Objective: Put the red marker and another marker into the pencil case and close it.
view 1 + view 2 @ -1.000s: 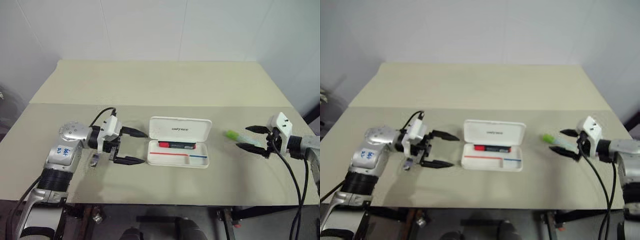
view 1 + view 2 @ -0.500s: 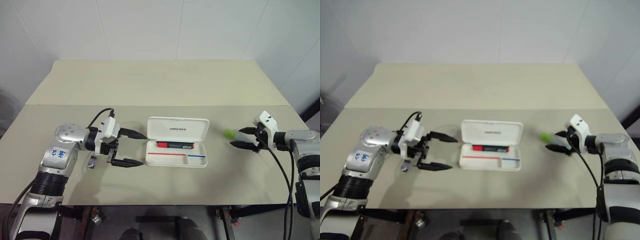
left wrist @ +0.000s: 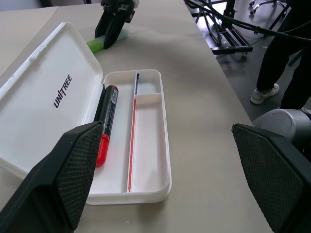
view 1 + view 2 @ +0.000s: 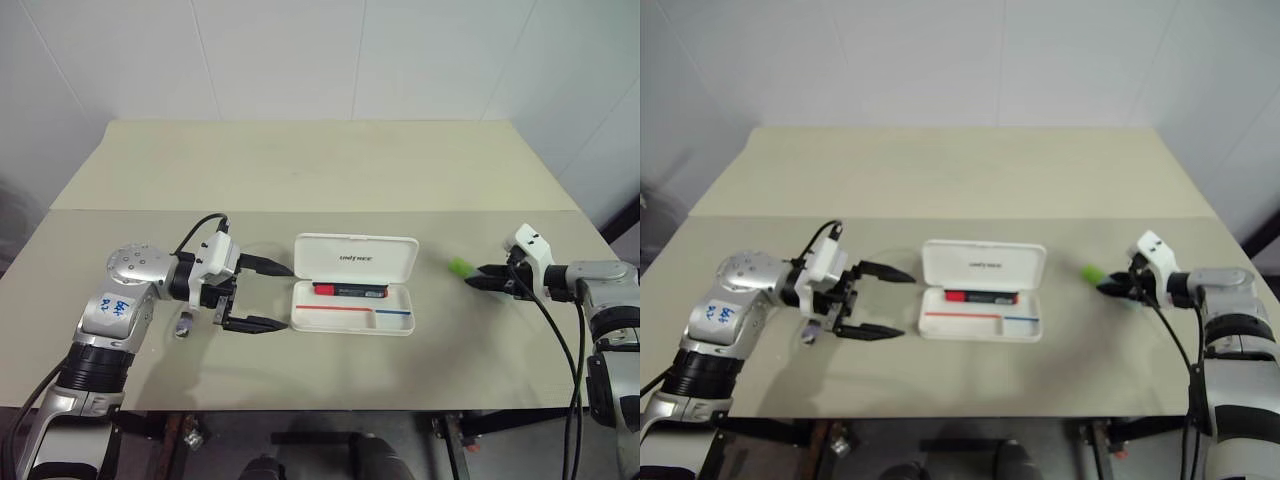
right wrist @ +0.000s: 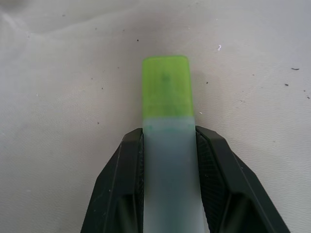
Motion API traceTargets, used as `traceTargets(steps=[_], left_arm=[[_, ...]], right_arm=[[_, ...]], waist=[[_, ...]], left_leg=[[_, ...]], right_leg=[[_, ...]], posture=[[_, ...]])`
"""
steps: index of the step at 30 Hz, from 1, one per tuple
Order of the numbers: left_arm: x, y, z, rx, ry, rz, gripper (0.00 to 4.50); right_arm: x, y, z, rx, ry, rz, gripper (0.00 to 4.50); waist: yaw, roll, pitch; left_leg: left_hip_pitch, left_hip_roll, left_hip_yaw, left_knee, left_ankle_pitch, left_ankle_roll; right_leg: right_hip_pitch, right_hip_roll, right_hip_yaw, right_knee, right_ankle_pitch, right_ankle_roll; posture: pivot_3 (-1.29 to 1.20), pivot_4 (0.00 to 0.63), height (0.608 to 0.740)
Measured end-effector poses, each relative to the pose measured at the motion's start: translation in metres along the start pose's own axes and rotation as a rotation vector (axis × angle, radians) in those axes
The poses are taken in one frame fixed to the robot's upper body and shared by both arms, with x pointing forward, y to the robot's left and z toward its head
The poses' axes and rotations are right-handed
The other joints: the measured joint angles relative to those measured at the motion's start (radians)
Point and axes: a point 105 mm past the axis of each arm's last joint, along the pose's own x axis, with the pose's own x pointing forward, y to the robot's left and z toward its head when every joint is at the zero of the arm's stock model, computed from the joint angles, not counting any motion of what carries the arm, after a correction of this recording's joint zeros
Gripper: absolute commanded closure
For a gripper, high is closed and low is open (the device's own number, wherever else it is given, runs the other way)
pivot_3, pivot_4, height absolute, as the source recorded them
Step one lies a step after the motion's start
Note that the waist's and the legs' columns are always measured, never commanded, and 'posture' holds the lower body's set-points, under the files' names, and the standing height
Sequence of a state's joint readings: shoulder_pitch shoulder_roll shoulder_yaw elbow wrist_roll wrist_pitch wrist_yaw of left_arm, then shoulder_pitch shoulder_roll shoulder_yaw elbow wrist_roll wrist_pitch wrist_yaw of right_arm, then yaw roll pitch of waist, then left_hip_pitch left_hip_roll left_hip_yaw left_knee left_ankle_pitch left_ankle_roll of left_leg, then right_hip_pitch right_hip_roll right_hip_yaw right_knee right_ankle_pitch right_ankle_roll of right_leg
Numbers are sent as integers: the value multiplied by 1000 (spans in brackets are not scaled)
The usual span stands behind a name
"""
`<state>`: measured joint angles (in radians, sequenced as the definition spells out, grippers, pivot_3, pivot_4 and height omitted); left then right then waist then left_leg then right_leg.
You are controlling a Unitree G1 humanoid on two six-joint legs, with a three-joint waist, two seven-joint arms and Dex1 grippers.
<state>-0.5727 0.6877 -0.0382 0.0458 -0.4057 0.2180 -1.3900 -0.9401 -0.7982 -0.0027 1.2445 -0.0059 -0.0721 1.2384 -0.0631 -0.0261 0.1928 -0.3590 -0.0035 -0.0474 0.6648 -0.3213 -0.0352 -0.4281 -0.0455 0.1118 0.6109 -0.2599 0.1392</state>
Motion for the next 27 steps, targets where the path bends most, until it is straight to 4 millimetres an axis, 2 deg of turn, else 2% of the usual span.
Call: traceTargets(steps=[5,9,12,14,18,23,25,27], left_arm=[[2,1,1,5,-12,-4,0],[4,1,1,8,-19,-14,0],[5,2,-2,-7,-24,-18,0],[5,2,-3,-3,-26,-25,0],[5,0,-4,2,-24,-34,0],[-1,-3,-10,4,3,-46,0],[-8,-6,-18,-8,35,-50,0],[-12,-7,-24,-21,46,-50,0]], right_arm=[[-4,-1,8,-57,-20,0,3407],[-24,-5,22,-137,-34,18,3407],[-38,3,29,-208,-44,73,3407],[-43,19,28,-243,-39,141,3407],[-36,58,31,-271,-45,254,3407],[-22,110,63,-314,-129,324,3407],[-9,137,79,-320,-179,347,3407],[1,157,85,-304,-196,382,3407]], waist=[[0,1,0],[1,2,1],[4,2,1],[6,2,1],[7,2,1],[5,2,1],[6,2,1],[8,2,1]], left_leg=[[0,0,0,0,0,0],[0,0,0,0,0,0],[0,0,0,0,0,0],[-1,0,-1,0,0,0],[-1,0,-1,1,0,0],[2,1,-1,2,0,0],[2,1,-1,2,0,-1],[2,0,-2,2,0,-1]], right_leg=[[0,0,0,0,0,0],[0,0,0,0,0,0],[0,0,0,1,0,0],[0,0,-1,2,0,0],[0,0,0,4,0,0],[0,1,1,5,0,0],[0,1,0,6,0,0],[0,1,0,6,0,-1]], posture=[[0,150,740],[0,150,740],[0,150,740],[0,150,740],[0,150,740],[0,150,740],[0,150,740],[0,150,740]])
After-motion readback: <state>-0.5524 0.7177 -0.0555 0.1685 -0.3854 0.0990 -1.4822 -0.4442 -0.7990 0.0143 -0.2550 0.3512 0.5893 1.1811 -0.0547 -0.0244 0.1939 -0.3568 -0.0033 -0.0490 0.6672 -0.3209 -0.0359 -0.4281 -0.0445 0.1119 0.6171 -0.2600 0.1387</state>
